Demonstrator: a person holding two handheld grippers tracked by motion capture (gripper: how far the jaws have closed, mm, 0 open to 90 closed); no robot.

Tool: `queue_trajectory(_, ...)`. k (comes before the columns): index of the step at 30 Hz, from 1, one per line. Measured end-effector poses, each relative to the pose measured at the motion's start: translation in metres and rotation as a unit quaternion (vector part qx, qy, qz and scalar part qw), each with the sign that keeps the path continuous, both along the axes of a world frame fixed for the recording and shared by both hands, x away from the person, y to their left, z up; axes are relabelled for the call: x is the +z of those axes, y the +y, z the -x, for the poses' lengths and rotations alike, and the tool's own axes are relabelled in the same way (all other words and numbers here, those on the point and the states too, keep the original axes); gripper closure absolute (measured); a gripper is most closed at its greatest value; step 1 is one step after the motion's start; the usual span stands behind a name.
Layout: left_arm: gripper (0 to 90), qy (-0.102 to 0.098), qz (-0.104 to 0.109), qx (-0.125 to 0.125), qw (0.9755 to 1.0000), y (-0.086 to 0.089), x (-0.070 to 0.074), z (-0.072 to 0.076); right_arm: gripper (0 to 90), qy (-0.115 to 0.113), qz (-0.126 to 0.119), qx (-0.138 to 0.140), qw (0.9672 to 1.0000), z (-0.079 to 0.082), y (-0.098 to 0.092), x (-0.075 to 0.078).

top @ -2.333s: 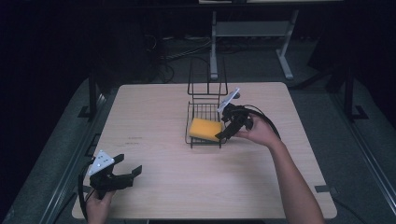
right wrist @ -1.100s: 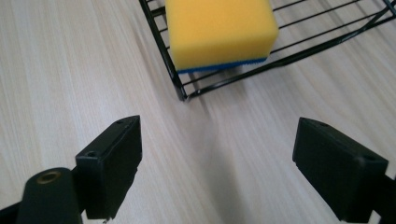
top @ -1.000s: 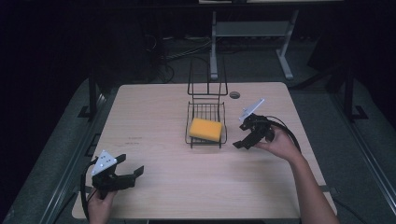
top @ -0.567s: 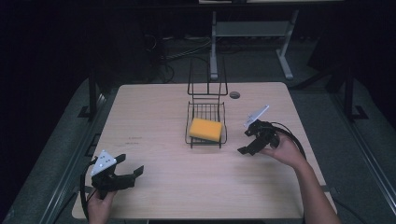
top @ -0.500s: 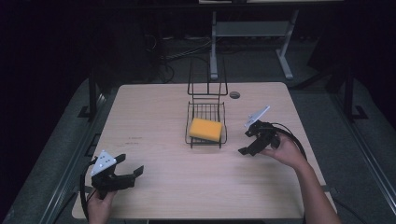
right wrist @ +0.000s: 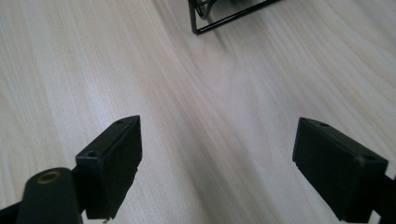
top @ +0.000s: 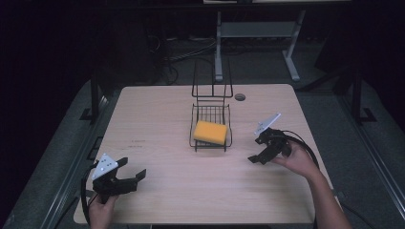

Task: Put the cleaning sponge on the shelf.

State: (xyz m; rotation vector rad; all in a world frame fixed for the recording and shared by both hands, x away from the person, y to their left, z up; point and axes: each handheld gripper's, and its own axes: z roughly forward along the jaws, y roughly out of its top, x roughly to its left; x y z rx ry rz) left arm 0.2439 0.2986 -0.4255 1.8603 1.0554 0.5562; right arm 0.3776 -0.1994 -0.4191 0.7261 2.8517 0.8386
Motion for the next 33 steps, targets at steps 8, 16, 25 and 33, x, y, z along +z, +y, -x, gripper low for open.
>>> queue_trajectory(8,14.0,0.0,0.0,0.001,1.0,0.001,0.0,0.0,15.5,0.003,0.005,-0.003,1.0,0.008,-0.006,-0.004)
queue_trajectory(16,14.1,0.0,0.0,0.0,1.0,0.0,0.0,0.0,15.5,0.002,0.01,-0.006,0.9999,0.017,-0.01,-0.008)
queue_trajectory(25,14.0,0.0,0.0,-0.001,1.0,0.0,0.0,0.0,15.5,0.002,0.012,-0.012,0.9999,0.024,-0.017,-0.012)
queue_trajectory(33,14.1,0.0,-0.001,0.0,1.0,0.0,0.0,0.0,15.4,0.007,0.019,-0.013,0.9997,0.033,-0.02,-0.015)
